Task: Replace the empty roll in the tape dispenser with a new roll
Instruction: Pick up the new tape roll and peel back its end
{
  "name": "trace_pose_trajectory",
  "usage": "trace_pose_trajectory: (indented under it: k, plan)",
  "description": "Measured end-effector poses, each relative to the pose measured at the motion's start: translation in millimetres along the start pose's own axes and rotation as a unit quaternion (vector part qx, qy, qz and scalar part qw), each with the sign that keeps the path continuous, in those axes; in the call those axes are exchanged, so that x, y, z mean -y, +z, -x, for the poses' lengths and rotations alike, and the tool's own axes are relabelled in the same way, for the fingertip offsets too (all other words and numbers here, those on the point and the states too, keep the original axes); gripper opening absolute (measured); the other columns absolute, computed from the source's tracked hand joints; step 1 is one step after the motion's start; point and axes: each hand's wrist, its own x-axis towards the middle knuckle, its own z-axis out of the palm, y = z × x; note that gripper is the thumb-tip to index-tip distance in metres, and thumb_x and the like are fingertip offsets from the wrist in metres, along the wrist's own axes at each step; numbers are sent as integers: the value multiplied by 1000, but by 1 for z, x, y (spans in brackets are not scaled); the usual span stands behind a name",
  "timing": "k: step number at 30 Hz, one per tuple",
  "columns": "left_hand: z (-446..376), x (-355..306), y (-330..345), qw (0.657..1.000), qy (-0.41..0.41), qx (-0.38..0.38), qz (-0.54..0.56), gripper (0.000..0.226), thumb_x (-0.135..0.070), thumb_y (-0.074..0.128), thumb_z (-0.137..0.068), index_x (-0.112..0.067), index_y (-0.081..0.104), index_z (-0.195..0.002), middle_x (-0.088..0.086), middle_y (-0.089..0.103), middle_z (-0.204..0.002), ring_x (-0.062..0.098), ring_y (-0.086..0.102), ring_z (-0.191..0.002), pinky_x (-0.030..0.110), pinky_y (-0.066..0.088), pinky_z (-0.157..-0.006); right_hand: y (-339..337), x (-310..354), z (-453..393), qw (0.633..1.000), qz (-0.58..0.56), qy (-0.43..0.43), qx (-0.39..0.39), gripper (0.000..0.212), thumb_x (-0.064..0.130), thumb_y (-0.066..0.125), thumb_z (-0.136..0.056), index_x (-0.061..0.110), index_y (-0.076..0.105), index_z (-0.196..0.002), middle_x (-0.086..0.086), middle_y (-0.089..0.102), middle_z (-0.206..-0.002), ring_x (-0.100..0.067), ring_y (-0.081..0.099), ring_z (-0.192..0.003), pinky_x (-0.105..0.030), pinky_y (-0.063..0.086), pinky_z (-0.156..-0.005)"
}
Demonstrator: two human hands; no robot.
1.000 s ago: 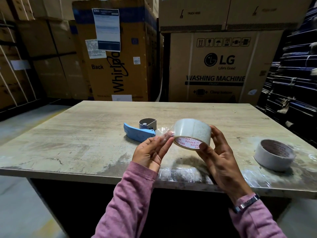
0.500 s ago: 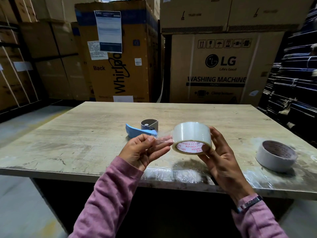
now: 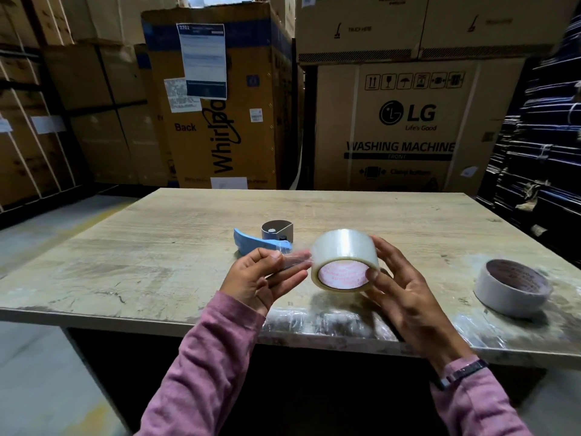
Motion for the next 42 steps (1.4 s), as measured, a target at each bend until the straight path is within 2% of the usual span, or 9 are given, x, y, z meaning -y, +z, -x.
trace_pose_trajectory:
  k: [5, 10, 15, 22, 27, 30, 33, 38, 42]
  plan:
    - [-5, -1, 3, 999, 19, -27, -38, 21, 2, 45, -91, -4, 47, -71, 34, 65, -101, 38, 70, -83, 44, 55, -82, -2, -6, -2, 979, 203, -33, 7, 60, 14, 68, -92, 43, 49, -141, 10, 53, -147, -9, 49, -136, -46, 45, -111]
    - [-6, 2, 9, 997, 30, -9, -67, 20, 0, 45, -92, -6, 45, -72, 28, 69, -94, 37, 69, -88, 44, 55, -83, 3, -2, 0, 973, 230, -28, 18, 64, 40, 74, -84, 50, 46, -141, 7, 44, -152, -15, 52, -133, -41, 56, -97]
    - [-2, 5, 11, 997, 40, -2, -66, 19, -1, 45, -90, -7, 45, -72, 31, 67, -101, 40, 66, -95, 45, 55, -85, 4, 0, 2, 982, 187, -33, 14, 58, 27, 73, -83, 43, 54, -136, 6, 51, -144, -13, 59, -124, -28, 59, -84]
    - [2, 29, 19, 997, 65, -31, 18, 18, 2, 46, -86, -5, 41, -71, 30, 66, -104, 34, 68, -95, 45, 53, -86, 3, -6, 3, 978, 199, -58, -28, 50, 24, 78, -82, 36, 58, -127, -5, 55, -134, -26, 60, -120, -43, 63, -80]
    - [5, 44, 28, 980, 61, -52, 184, 17, 4, 43, -87, -4, 43, -72, 18, 68, -62, 30, 72, -73, 48, 54, -80, 5, -2, 6, 991, 119, -40, -43, 48, 24, 75, -82, 34, 58, -125, -16, 62, -125, -32, 71, -102, -41, 62, -74]
    - [5, 52, 32, 952, 66, -49, 293, 35, 7, 81, -52, 1, 51, -68, 18, 64, -58, 38, 70, -77, 56, 54, -75, 6, -1, 6, 996, 59, -26, -57, 47, 21, 73, -79, 29, 60, -124, -20, 64, -120, -30, 72, -96, -38, 63, -71]
    - [3, 57, 32, 940, 47, -53, 333, 59, 9, 91, -20, 4, 55, -67, 20, 64, -64, 43, 69, -82, 55, 57, -67, 4, -1, 5, 997, 40, -28, -59, 45, 21, 71, -80, 30, 61, -123, -21, 66, -116, -33, 72, -96, -43, 63, -72]
    - [-1, 54, 29, 943, 19, -25, 331, 63, 11, 89, -29, 4, 51, -79, 28, 46, -115, 47, 61, -102, 52, 57, -67, 2, -1, 4, 998, 14, -26, -54, 43, 21, 67, -82, 30, 60, -124, 3, 74, -100, -24, 73, -89, -42, 63, -67]
    - [-1, 45, 23, 965, 37, -9, 260, 51, 6, 87, -42, 0, 49, -76, 21, 59, -76, 46, 67, -89, 54, 57, -69, 4, -1, 4, 998, 18, -20, -53, 53, 33, 79, -77, 32, 60, -126, -10, 70, -110, -33, 73, -94, -49, 63, -73]
